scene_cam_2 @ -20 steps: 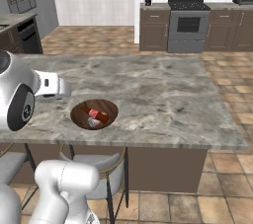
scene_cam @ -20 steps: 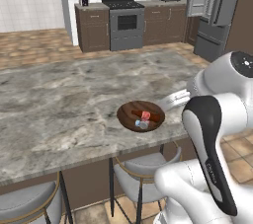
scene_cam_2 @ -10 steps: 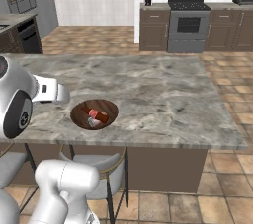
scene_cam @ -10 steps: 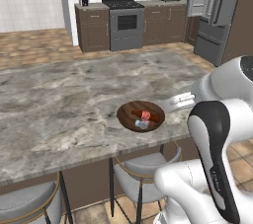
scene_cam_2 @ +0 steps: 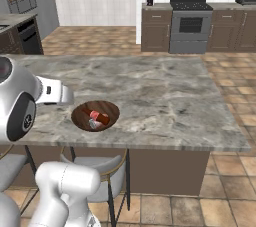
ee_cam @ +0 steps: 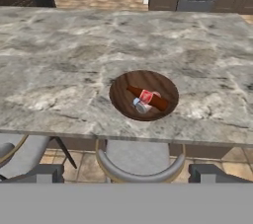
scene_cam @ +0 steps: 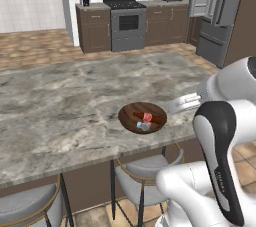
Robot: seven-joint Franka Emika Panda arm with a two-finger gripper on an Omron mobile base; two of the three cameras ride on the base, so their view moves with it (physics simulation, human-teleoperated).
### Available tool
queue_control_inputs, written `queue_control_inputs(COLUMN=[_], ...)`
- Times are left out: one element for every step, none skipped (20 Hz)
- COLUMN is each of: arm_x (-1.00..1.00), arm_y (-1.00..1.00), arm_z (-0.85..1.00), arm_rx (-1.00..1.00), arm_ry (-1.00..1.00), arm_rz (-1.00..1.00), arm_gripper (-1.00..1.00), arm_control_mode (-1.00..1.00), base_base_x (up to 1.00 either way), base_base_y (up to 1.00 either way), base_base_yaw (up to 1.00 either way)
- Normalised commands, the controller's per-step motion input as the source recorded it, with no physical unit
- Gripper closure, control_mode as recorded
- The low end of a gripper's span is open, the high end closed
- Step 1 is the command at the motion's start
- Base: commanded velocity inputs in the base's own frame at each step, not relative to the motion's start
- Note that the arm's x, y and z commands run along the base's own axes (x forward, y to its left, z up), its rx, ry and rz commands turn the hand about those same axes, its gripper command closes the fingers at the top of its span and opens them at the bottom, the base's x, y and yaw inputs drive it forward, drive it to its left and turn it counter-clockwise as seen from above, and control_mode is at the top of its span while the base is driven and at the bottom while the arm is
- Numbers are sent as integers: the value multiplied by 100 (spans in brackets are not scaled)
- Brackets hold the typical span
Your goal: Open the fridge, grab two sodas, and place both sodas inside the bowl with ice on the dining counter.
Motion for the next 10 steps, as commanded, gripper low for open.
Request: queue_control_inputs(arm_x=[0,0,0,0,0,3,7,11,14,18], arm_y=[-12,-12,-11,-12,-11,-11,-11,-11,-11,-10], arm_z=[0,0,0,0,0,0,-1,-1,-1,-1], arm_rx=[0,0,0,0,0,0,0,0,0,0], arm_ry=[0,0,0,0,0,0,0,1,1,2], arm_rz=[0,0,0,0,0,0,0,0,0,0], arm_gripper=[-100,-100,-100,-100,-100,-100,-100,-100,-100,-100], arm_control_mode=[-100,-100,-100,-100,-100,-100,-100,-100,-100,-100], base_base_x=[0,0,0,0,0,0,0,0,0,0], base_base_y=[0,0,0,0,0,0,0,0,0,0], base_base_yaw=[0,0,0,0,0,0,0,0,0,0])
